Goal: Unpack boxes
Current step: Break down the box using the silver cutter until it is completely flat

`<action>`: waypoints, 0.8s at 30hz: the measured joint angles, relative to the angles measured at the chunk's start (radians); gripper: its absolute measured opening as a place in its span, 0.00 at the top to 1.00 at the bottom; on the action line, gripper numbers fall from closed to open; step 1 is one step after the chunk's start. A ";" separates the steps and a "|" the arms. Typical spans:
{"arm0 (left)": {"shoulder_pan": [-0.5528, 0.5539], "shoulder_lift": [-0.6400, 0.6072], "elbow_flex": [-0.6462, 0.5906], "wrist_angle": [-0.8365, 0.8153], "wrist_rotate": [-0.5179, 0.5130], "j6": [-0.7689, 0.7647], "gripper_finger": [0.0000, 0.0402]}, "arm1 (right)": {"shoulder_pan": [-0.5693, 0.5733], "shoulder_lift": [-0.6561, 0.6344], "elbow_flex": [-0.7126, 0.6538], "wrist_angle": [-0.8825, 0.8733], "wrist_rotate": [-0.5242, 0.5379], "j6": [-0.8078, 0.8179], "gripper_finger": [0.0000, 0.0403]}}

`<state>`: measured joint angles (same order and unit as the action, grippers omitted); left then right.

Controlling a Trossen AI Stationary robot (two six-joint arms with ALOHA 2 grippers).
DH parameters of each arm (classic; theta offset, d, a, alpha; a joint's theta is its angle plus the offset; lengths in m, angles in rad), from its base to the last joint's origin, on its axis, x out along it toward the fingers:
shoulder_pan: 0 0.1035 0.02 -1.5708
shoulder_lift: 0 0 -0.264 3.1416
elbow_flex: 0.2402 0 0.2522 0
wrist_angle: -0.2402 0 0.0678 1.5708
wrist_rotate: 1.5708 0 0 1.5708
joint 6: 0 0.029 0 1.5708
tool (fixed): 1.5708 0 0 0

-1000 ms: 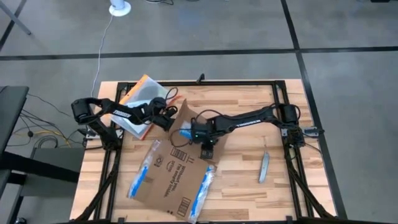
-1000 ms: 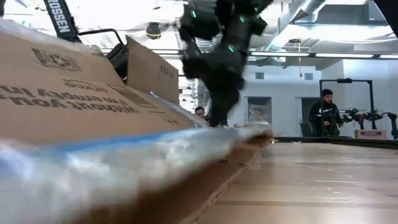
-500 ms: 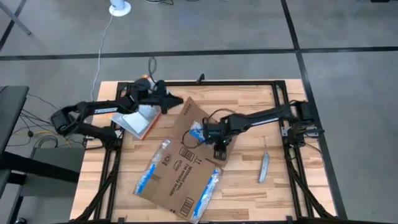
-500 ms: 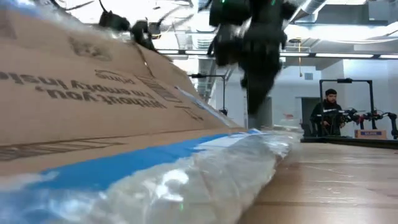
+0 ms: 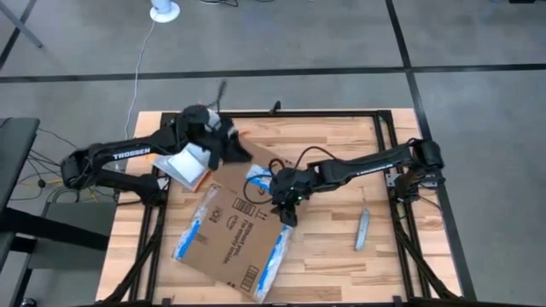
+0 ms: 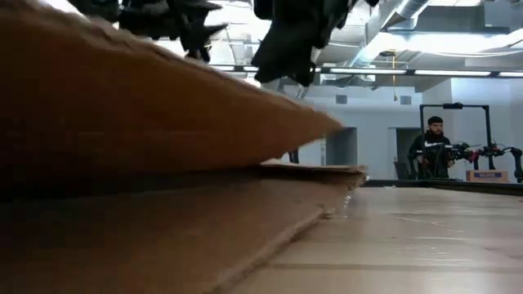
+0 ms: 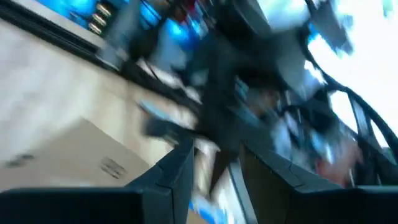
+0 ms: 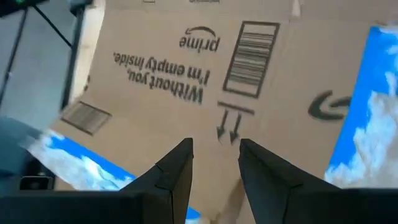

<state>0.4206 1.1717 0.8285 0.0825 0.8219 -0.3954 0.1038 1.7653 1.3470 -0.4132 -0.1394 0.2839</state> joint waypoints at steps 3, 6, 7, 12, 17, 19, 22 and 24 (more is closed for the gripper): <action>-0.114 0.000 0.049 -0.302 -0.150 0.210 0.72 | -0.001 0.012 0.000 -0.078 0.007 0.004 0.71; -0.190 0.001 0.058 -0.580 -0.464 0.349 0.72 | 0.000 0.011 0.000 -0.082 0.008 -0.001 0.71; -0.204 0.008 0.050 -0.633 -0.552 0.360 0.72 | 0.000 0.009 0.000 -0.060 0.008 -0.001 0.71; -0.220 0.074 -0.021 -0.641 -0.615 0.307 0.72 | -0.001 0.008 0.000 0.077 0.009 0.005 0.71; -0.238 0.194 -0.049 -0.538 -0.608 0.201 0.72 | -0.016 0.027 0.002 0.196 0.009 0.062 0.71; -0.244 0.243 -0.049 -0.462 -0.600 0.166 0.72 | -0.022 0.063 0.005 0.238 0.009 0.083 0.71; -0.251 0.300 -0.049 -0.371 -0.584 0.117 0.72 | -0.022 0.149 0.002 0.274 0.007 0.146 0.71; -0.251 0.326 -0.049 -0.351 -0.556 0.094 0.72 | -0.012 0.194 0.001 0.240 0.002 0.154 0.71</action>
<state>0.1692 1.4980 0.7795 -0.2683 0.2661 -0.3015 0.0920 1.9590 1.3476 -0.1734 -0.1379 0.4377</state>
